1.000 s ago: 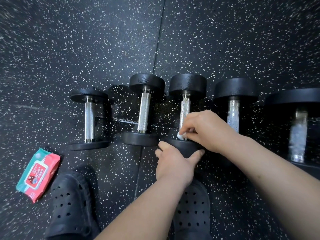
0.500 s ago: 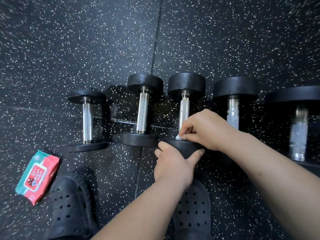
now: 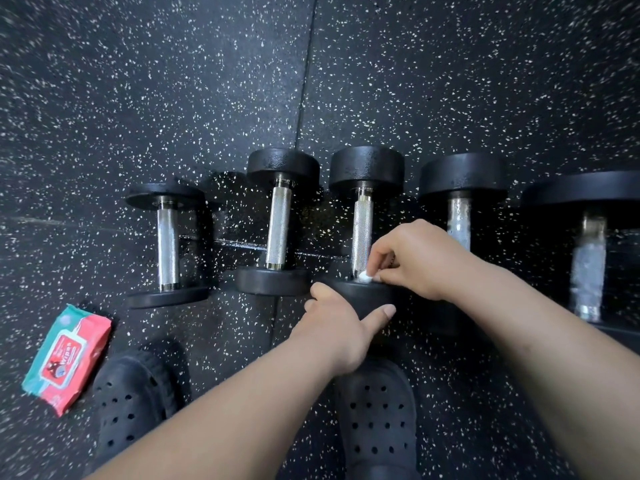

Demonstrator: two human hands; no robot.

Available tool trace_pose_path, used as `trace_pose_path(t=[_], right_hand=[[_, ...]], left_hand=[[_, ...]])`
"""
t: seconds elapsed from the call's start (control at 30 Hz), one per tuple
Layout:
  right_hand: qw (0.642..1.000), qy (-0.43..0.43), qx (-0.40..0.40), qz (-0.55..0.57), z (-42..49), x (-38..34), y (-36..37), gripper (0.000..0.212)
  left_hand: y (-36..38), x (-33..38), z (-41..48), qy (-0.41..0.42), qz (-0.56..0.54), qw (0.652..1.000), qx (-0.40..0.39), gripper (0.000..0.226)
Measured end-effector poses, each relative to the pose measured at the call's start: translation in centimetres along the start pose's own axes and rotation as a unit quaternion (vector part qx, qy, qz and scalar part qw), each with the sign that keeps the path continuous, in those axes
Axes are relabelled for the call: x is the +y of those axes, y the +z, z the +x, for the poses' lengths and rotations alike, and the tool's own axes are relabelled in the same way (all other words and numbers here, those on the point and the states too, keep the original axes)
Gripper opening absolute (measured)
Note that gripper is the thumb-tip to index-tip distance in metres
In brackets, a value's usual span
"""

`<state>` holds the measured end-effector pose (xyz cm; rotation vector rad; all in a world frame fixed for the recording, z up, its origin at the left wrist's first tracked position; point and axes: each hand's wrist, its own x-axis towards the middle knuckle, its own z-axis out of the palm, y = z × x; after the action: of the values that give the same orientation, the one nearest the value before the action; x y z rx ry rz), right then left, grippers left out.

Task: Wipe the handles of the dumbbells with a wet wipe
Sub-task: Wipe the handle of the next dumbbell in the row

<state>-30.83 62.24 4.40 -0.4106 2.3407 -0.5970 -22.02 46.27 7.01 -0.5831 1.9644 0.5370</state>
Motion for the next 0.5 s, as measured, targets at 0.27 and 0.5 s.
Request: trace_pose_path(t=[0.27,0.5], right_hand=[[0.998,0.000,0.028,0.054,-0.2,-0.6,0.9,0.011],[0.994,0.021,-0.037,0.097,-0.1,0.2,0.0,0.006]], left_hand=[[-1.0,0.6,-0.3,-0.032,0.096,0.995,-0.024,0.128],[-2.0,1.4,-0.4,-0.061,0.177,0.981,-0.046,0.101]])
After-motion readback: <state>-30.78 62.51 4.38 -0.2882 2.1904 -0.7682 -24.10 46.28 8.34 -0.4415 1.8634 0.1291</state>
